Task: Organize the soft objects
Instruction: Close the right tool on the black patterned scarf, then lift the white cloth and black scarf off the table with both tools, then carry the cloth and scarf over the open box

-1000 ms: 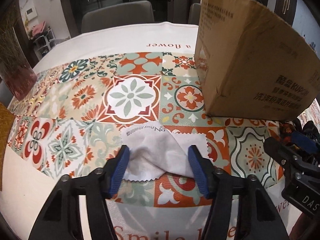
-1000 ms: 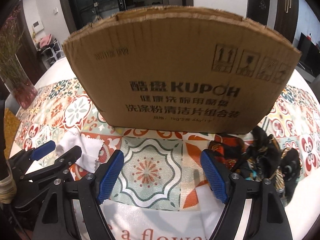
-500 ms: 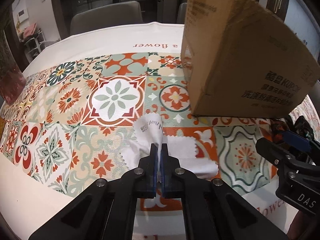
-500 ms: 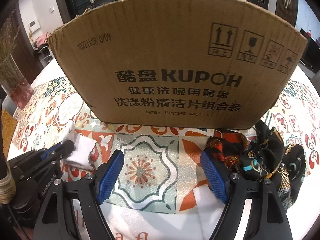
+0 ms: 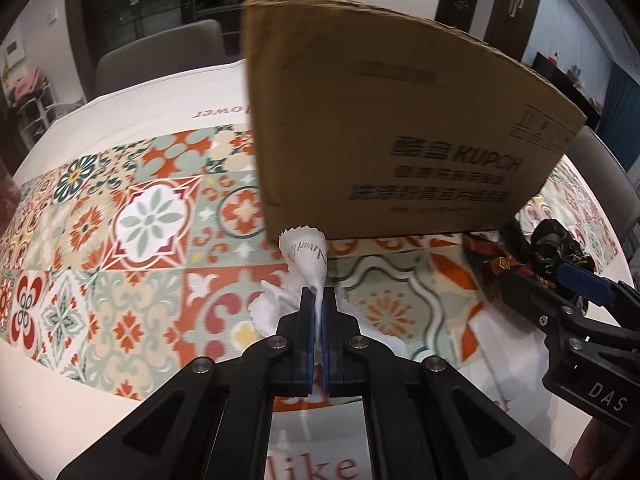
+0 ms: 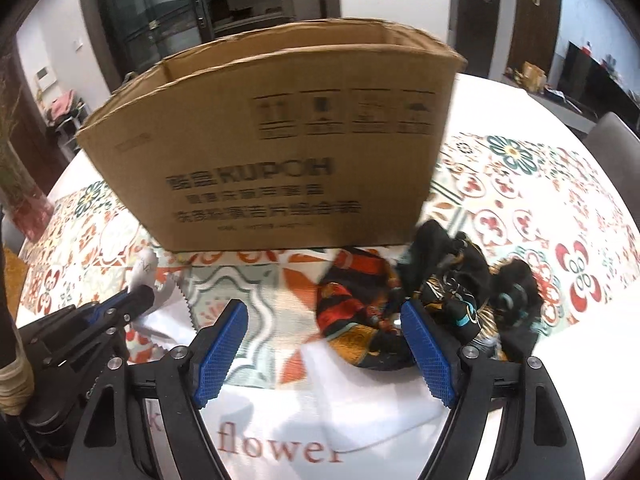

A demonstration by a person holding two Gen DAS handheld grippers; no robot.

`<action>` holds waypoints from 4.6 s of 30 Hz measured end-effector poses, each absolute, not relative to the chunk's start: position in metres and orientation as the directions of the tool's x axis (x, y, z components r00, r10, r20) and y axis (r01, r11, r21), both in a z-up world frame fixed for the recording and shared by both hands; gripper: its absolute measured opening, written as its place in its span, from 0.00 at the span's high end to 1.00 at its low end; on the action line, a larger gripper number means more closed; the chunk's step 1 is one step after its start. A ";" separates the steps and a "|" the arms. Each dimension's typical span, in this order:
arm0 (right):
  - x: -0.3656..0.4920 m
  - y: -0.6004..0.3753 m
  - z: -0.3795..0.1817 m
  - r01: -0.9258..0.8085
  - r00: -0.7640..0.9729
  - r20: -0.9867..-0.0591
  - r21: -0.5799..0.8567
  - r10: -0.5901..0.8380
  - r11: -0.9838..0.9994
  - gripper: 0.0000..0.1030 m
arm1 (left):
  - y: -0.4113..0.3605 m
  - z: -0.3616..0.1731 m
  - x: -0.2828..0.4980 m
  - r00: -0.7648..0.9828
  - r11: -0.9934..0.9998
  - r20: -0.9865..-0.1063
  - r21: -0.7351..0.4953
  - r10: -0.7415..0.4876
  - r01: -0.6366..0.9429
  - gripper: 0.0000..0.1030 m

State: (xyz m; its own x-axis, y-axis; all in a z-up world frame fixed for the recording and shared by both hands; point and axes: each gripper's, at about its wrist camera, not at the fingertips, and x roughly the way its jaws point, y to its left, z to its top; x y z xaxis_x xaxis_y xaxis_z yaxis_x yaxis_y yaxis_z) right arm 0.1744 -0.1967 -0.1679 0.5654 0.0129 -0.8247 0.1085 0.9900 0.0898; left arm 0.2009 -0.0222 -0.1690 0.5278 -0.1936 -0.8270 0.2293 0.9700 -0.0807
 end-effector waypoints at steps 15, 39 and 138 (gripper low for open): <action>0.162 -0.237 -0.161 0.230 0.583 -0.806 0.045 -0.100 0.972 0.22 | -0.066 -0.161 0.197 0.517 0.949 -0.821 -0.088 -0.242 0.303 0.95; 0.159 -0.276 -0.197 0.274 0.521 -0.852 0.114 -0.048 0.955 0.96 | -0.115 -0.170 0.196 0.493 0.932 -0.834 -0.063 -0.246 0.358 0.95; 0.174 -0.239 0.022 0.005 0.833 -0.553 0.032 0.013 0.999 0.90 | -0.085 0.023 0.212 0.719 0.932 -0.623 -0.042 -0.307 0.361 0.96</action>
State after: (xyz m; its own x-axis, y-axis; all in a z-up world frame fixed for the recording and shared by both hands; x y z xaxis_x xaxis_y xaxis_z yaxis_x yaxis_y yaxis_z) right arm 0.1745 -0.2385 0.0219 0.8328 0.0132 -0.5534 0.0053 0.9995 0.0318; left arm 0.2122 -0.0851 0.0228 0.7192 -0.3068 -0.6234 0.3607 0.9317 -0.0423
